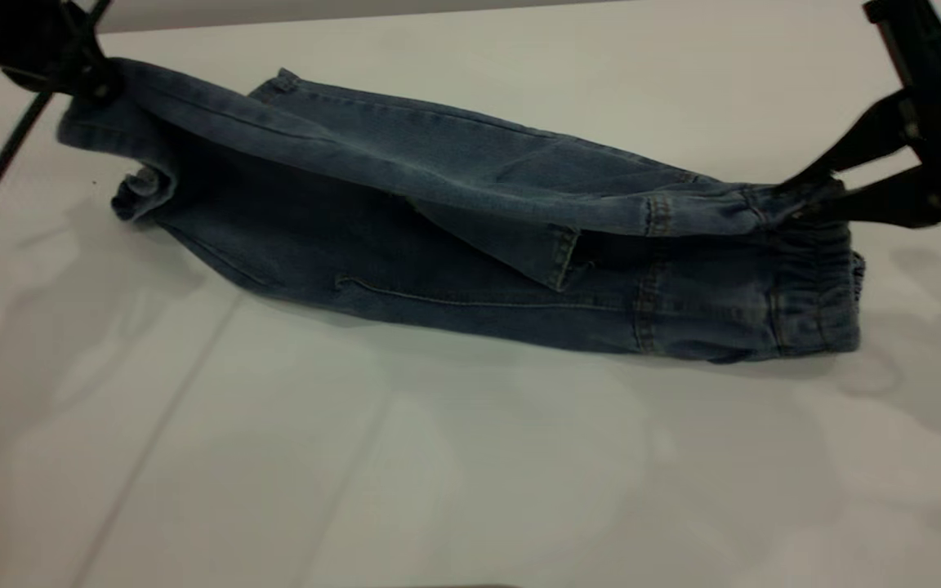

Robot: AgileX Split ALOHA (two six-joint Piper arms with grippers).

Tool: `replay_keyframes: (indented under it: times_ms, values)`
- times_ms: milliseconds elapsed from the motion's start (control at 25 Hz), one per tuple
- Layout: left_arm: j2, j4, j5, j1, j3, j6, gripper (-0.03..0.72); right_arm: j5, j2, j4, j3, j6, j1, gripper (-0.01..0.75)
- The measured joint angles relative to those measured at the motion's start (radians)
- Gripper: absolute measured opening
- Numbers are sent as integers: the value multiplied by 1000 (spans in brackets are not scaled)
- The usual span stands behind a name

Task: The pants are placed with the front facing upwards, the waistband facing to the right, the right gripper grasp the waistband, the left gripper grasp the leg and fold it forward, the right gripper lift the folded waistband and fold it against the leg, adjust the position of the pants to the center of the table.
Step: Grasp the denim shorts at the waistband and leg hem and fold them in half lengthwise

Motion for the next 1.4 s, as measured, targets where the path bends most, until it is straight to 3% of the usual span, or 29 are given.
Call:
replay_keyframes:
  times_ms: [400,1000,1160,1400]
  values:
    - [187,-2,0,-56,-199,-1,53,-20,135,10,-137,184,0,62]
    - [343,-26,-24,-53,-329,-99,90,-170,143,13,-144,380,0,69]
    - [343,-26,-79,-53,-340,-129,167,-178,143,13,-144,394,0,76]
    - [343,-29,-112,-57,-340,-134,375,-180,143,13,-172,347,0,165]
